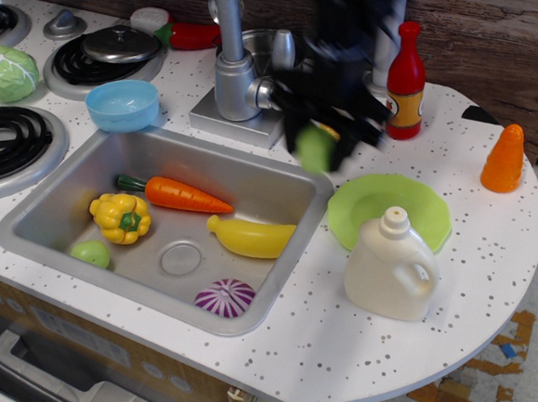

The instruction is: Put broccoli in bowl

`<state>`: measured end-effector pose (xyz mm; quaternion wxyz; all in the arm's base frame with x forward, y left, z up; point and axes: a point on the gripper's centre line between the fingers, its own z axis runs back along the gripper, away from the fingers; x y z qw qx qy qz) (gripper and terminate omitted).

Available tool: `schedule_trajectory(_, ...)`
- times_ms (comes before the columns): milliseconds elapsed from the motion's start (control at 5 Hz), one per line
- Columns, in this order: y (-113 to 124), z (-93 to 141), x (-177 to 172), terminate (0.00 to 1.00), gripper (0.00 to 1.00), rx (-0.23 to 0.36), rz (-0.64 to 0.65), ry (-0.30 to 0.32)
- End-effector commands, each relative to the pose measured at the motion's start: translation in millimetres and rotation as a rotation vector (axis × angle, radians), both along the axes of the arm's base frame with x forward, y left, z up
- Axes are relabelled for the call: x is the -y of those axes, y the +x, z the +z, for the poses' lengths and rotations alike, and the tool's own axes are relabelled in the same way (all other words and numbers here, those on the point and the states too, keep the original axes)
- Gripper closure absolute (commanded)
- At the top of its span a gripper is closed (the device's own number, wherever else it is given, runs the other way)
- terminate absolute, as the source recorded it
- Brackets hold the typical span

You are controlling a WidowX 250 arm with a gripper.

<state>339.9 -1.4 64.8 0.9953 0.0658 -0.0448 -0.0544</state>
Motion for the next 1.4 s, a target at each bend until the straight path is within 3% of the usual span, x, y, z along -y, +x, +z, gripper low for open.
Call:
schedule_trajectory(0,-1.5,26.2,-68.3,0.00,1.00,0.081,-0.015,0.091)
schedule_trajectory(400,23.3,22.5,-165.9,0.00,1.00,0.127,-0.194,0.133)
schedule_trajectory(600,33.3,15.0,-198.8,0.00,1.00,0.157,-0.259,0.157)
schedule_trajectory(800,37.4,7.2,-198.7,0.00,0.00,0.184,-0.315,0.155)
schedule_trajectory(1000,37.4,7.2,-198.7,0.00,0.00,0.184,-0.315,0.155)
schedule_trajectory(1200,37.4,7.2,-198.7,1.00,0.00,0.184,-0.315,0.155)
